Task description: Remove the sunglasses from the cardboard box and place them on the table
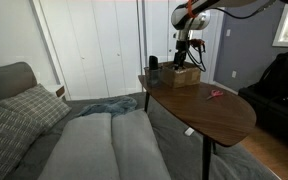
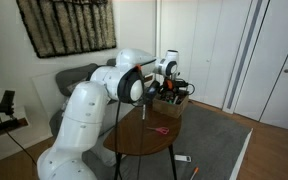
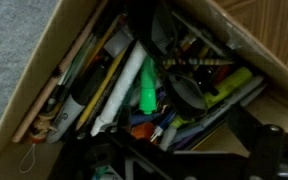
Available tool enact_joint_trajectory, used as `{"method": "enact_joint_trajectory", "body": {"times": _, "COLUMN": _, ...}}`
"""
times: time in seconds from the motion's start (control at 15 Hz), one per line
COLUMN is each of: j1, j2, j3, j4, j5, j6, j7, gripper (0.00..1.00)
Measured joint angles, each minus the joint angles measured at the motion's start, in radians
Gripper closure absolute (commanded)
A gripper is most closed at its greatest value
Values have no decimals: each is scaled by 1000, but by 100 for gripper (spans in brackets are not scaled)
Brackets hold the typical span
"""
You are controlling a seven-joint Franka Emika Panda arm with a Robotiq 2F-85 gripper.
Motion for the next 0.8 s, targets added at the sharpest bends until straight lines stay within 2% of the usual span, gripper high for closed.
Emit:
{"method": "enact_joint_trajectory", "body": {"times": 0.07, "j1": 4, "j2": 1, "j3": 2, "j4": -9, "j5": -3, "j6": 2, "j7": 0, "gripper": 25}}
{"method": "enact_joint_trajectory", "body": {"times": 0.2, "j1": 9, "j2": 2, "j3": 2, "j4": -29, "j5": -15, "j6": 15, "j7": 0, "gripper": 32}}
{"method": "enact_joint_trajectory", "body": {"times": 0.6, "j1": 9, "j2": 2, "j3": 2, "j4": -72, "j5": -25, "j6": 108, "j7": 4, "gripper": 75}}
{"method": "enact_joint_trajectory", "body": {"times": 0.8, "j1": 14, "j2": -11, "j3": 10, "j4": -73, "j5": -25, "j6": 119, "j7": 7, "gripper": 95}}
